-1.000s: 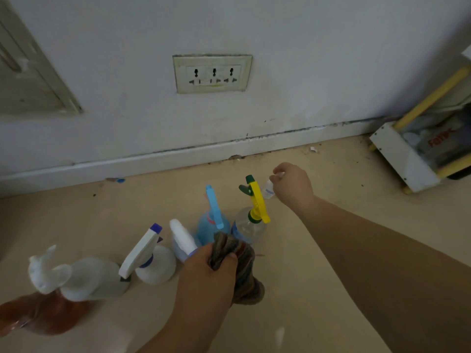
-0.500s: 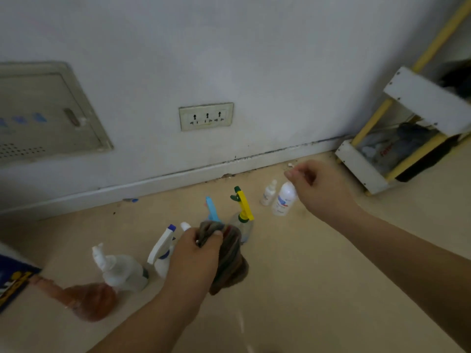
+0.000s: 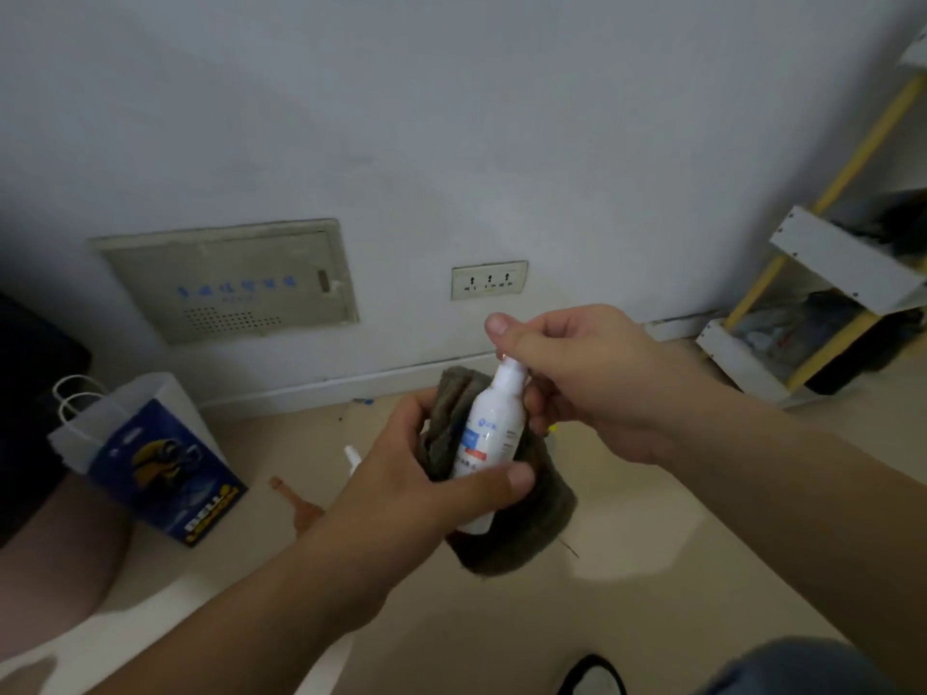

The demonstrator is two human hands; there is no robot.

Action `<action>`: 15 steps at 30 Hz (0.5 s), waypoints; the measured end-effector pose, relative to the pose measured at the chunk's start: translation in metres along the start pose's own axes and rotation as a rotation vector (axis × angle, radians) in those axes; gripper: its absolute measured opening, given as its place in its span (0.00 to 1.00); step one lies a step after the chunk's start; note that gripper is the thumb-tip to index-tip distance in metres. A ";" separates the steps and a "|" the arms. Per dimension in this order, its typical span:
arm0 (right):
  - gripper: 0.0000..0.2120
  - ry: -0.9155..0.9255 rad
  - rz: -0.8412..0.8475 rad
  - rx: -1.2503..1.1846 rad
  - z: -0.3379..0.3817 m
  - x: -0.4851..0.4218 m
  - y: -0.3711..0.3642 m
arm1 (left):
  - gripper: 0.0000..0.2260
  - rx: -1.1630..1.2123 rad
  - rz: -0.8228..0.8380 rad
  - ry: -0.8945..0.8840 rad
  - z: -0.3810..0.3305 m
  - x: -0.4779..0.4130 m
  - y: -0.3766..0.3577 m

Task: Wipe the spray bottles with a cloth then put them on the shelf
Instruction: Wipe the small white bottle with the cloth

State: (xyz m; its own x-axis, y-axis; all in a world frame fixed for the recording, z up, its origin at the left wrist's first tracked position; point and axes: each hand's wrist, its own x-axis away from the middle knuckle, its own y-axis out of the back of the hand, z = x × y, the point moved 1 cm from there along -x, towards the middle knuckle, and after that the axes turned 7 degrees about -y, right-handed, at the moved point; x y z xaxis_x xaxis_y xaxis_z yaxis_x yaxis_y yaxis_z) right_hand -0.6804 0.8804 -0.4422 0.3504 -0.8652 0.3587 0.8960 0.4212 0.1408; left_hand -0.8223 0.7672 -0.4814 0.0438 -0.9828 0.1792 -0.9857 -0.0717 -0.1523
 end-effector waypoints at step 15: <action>0.16 -0.112 0.090 -0.088 -0.010 0.007 -0.040 | 0.12 0.218 -0.149 -0.054 0.002 0.011 0.040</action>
State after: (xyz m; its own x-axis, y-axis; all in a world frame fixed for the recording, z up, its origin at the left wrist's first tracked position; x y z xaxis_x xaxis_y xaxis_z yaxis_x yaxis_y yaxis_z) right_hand -0.7109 0.8544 -0.4546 0.4020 -0.7870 0.4679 0.8844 0.4661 0.0240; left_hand -0.8613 0.7533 -0.4876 0.1999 -0.9660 0.1637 -0.9098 -0.2450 -0.3349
